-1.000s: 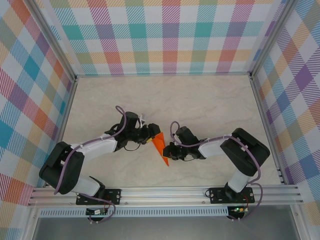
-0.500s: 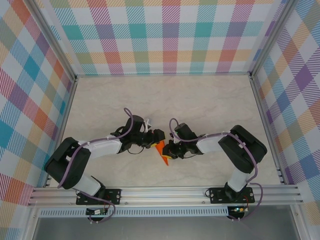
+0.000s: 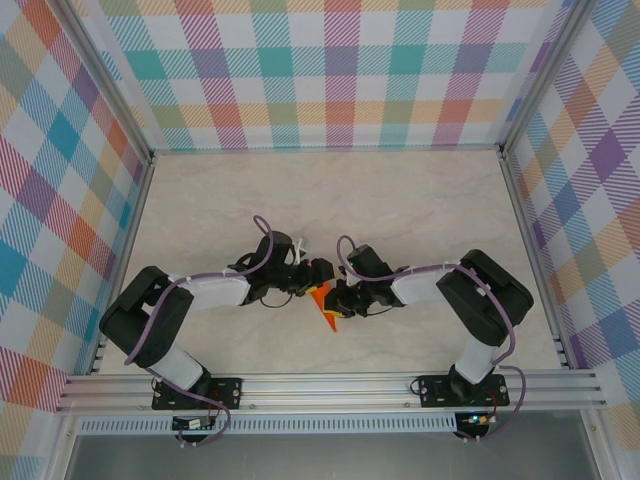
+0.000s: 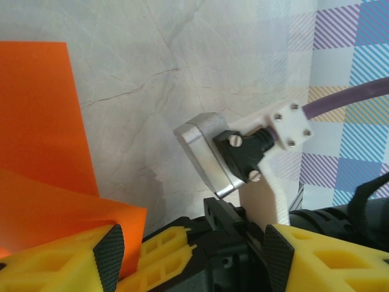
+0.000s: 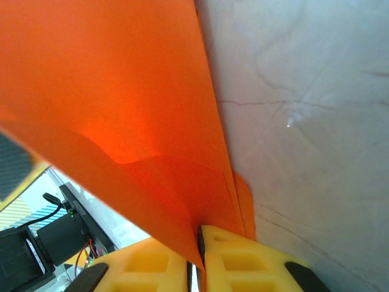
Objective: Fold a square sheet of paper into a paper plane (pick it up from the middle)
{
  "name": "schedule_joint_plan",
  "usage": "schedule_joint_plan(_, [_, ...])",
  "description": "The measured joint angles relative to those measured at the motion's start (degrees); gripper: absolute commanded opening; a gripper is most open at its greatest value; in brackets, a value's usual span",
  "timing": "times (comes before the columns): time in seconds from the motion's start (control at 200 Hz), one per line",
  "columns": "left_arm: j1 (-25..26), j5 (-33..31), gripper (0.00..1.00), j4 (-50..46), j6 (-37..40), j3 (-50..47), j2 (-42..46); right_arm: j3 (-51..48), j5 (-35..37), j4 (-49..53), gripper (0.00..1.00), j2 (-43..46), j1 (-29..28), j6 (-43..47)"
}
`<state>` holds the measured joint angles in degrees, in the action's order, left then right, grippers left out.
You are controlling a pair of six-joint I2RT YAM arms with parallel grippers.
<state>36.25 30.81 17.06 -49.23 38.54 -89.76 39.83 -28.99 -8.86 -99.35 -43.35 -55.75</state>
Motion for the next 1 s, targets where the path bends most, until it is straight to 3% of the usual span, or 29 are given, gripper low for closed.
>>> schedule_joint_plan(0.43, [0.0,0.0,0.63,2.6,0.3,0.3,-0.9,1.2,-0.1,2.2,0.16,-0.3,0.0,1.0])
schedule_joint_plan(1.0, [0.1,-5.6,0.60,-0.6,0.3,0.6,-4.3,1.6,0.8,3.0,0.23,0.2,-0.5,1.1])
